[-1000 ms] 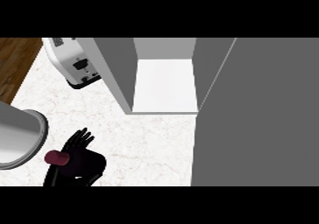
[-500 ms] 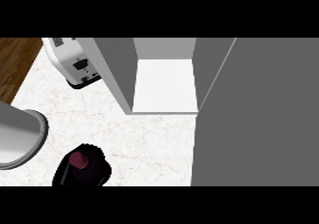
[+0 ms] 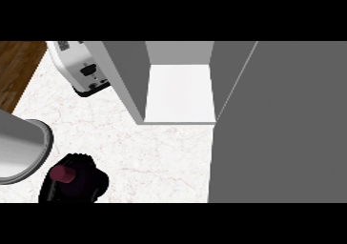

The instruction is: Pick up the wine, place it into the cabinet and close the cabinet

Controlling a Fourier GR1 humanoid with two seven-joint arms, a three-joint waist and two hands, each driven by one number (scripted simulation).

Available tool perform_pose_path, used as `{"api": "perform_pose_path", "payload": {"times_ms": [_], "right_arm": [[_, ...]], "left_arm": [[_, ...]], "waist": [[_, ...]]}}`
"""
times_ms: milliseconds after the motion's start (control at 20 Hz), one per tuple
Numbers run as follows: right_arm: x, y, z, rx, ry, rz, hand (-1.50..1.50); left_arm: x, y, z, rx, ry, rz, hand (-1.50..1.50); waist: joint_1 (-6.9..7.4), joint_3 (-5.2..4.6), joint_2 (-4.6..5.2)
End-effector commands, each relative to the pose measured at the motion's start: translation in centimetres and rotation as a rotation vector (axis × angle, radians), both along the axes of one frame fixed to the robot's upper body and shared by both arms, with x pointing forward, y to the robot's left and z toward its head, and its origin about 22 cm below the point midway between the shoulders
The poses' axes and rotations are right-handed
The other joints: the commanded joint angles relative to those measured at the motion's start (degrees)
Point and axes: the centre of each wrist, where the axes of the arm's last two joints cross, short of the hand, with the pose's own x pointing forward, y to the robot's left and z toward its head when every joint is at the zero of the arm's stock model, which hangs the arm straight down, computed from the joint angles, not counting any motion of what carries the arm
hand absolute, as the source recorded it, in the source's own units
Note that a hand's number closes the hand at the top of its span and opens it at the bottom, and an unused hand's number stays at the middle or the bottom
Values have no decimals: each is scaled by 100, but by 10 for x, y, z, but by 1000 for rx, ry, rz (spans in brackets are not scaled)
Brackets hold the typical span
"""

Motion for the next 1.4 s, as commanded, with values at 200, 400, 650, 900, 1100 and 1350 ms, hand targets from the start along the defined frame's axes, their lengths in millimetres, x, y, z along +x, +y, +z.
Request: {"api": "perform_pose_path", "payload": {"times_ms": [200,400,650,900,1100,1350], "right_arm": [[-18,2,6,60,-14,59,-150],[-26,3,6,63,-44,70,-150],[-26,7,11,73,-31,45,-150],[-19,-4,16,36,-27,58,-150],[-24,2,12,55,-33,75,-150],[-24,2,16,54,-31,49,-150]], "left_arm": [[19,8,41,95,-159,128,150],[33,-3,61,-10,-195,69,150],[3,-28,91,-46,-193,-16,150],[25,-51,130,-35,-179,-43,150],[15,-76,166,-7,-171,-60,150],[16,-128,170,-45,-154,-128,150]], "waist": [[20,3,-4],[-3,3,-4],[37,2,-10],[4,3,3],[3,6,-7],[-11,0,0]]}}
